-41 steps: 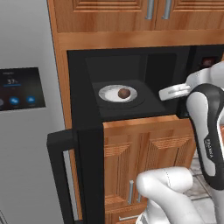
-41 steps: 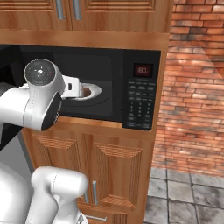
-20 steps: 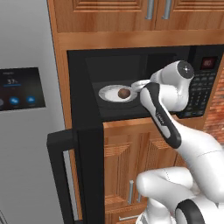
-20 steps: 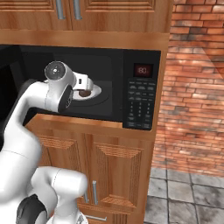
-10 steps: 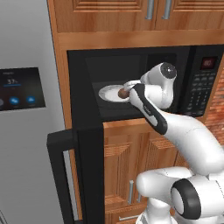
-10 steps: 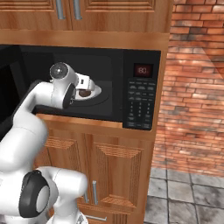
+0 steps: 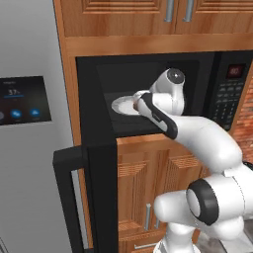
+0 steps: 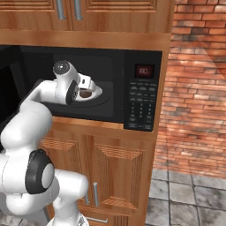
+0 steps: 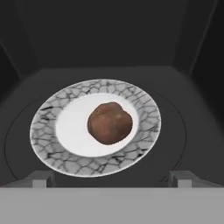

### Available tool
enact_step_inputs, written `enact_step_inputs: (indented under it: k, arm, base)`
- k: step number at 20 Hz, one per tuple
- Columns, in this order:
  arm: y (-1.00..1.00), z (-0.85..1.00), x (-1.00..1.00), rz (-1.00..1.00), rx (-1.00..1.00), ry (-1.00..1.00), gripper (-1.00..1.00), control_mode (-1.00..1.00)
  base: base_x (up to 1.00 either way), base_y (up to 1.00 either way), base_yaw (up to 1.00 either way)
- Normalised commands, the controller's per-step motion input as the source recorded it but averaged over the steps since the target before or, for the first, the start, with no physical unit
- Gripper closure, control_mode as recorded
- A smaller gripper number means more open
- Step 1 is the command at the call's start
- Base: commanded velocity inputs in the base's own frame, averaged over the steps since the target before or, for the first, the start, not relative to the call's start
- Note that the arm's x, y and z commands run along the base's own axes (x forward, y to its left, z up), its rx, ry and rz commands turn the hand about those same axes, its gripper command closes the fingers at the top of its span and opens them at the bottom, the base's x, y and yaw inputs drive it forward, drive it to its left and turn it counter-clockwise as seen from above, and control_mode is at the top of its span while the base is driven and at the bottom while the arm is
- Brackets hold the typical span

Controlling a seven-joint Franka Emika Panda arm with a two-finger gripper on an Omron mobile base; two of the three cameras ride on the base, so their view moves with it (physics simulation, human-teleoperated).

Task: Retrieve the reheated potato from the microwave, then place the potato, cheese, and condiment on the cutting board.

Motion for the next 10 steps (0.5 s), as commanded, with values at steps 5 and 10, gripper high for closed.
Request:
enact_step_inputs:
  k: [5, 10]
  arm:
    - [0.05, -0.20, 0.38, -0.03, 0.00, 0.03, -1.00, -1.00]
    - [0.01, -0.30, 0.40, -0.02, -0.01, 0.00, -1.00, -1.00]
  base:
    - [0.00, 0.00, 0.00]
    - [0.00, 0.00, 0.00]
